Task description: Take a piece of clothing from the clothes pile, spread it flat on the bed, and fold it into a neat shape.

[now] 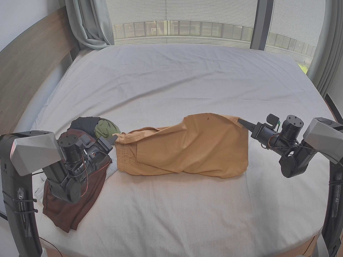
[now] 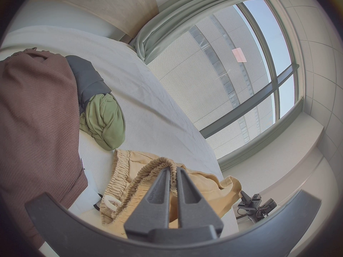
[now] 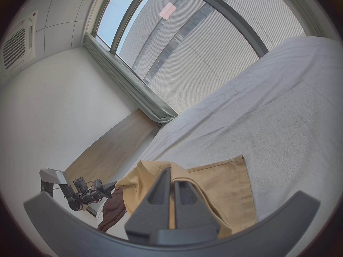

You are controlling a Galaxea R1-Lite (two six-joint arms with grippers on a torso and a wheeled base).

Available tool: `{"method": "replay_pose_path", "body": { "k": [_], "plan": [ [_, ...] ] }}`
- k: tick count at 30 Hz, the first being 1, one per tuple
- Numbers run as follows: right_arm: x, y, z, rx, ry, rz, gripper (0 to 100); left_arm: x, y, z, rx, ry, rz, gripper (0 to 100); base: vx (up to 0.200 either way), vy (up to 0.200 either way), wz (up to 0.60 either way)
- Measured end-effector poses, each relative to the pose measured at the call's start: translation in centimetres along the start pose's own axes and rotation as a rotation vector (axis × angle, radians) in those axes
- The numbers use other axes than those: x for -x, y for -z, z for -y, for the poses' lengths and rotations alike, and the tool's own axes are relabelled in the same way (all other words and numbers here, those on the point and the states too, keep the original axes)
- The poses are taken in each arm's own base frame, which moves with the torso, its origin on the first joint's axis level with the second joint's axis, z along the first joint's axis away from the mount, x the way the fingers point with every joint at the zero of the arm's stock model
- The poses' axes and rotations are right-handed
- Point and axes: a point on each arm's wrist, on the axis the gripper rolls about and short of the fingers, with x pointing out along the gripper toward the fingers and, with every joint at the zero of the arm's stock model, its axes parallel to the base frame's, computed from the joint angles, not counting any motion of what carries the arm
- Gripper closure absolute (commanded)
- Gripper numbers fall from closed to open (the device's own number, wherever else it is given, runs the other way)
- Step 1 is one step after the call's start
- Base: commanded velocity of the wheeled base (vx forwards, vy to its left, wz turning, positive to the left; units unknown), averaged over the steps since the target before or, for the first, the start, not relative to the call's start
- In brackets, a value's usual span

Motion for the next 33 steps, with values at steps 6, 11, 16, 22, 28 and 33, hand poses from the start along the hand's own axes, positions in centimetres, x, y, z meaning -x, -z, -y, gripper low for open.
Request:
{"method": "replay_pose_path", "body": {
  "k": [6, 11, 16, 22, 28, 33],
  "plan": [
    [-0.8, 0.5, 0.8, 0.006, -0.008, 0.006, 100, -1.0, 0.1, -0.5, -0.004, -0.002, 0.024, 100, 0.0, 0.0, 0.0],
    [-1.3, 0.7, 1.4, 0.007, -0.011, 0.008, 100, -1.4, 0.1, -0.9, -0.003, -0.008, 0.034, 100, 0.0, 0.0, 0.0],
    [-1.8, 0.8, 1.8, 0.012, -0.014, 0.012, 100, -1.6, 0.2, -1.4, -0.002, -0.014, 0.034, 100, 0.0, 0.0, 0.0],
    [-2.2, 0.9, 2.2, 0.017, -0.017, 0.017, 100, -2.0, 0.3, -1.8, -0.002, -0.012, 0.038, 100, 0.0, 0.0, 0.0],
    [-2.4, 1.5, 2.6, 0.012, -0.016, 0.01, 100, -2.1, 0.2, -2.2, 0.002, -0.017, 0.039, 100, 0.0, 0.0, 0.0],
    [-2.6, 1.8, 2.8, 0.009, -0.016, 0.006, 100, -2.0, 0.2, -2.4, 0.005, -0.019, 0.036, 100, 0.0, 0.0, 0.0]
  ]
}}
